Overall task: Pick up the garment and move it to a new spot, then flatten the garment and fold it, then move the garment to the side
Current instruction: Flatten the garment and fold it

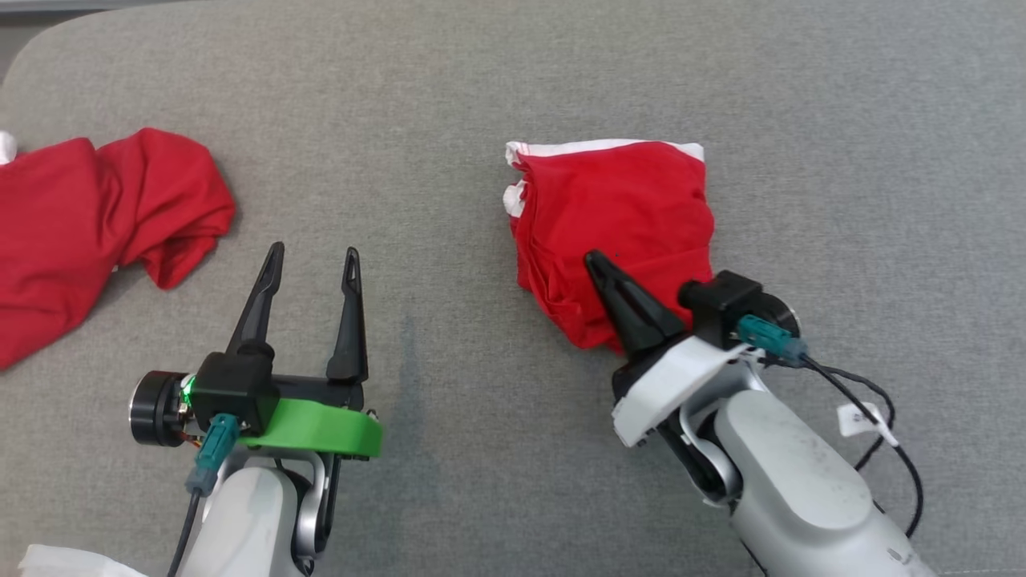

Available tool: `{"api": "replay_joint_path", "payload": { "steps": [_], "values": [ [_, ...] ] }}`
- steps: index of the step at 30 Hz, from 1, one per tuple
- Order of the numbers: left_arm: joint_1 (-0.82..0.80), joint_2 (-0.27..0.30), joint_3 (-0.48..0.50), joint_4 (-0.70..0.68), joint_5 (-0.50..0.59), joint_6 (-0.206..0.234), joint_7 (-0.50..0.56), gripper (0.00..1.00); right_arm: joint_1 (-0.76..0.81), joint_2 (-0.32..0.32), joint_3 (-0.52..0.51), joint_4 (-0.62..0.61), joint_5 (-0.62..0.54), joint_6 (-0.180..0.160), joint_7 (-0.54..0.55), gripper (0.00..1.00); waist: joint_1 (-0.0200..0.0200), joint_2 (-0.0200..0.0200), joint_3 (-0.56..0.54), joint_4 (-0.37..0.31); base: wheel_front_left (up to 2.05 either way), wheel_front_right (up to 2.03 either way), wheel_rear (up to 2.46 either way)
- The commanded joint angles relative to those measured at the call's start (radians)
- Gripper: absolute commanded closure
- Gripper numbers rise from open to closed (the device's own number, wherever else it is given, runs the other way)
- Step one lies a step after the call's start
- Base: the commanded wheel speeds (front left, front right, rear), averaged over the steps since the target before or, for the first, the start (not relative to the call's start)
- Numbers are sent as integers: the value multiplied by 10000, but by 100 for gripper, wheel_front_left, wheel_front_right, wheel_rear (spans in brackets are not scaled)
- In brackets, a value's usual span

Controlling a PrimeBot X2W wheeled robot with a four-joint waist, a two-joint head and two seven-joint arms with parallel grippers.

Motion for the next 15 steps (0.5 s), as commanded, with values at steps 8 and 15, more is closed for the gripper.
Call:
{"api": "replay_joint_path", "payload": {
  "steps": [8,15],
  "values": [
    [-224,-84,15,96,-75,-2,-69,0,-1074,243,1599,1706,413,-11,-516,100,0,0,220,267,0,0,0],
    [-210,-119,68,100,-29,-56,-61,0,-1367,321,2594,2840,685,-11,-624,100,0,0,163,209,0,0,0]
  ]
}}
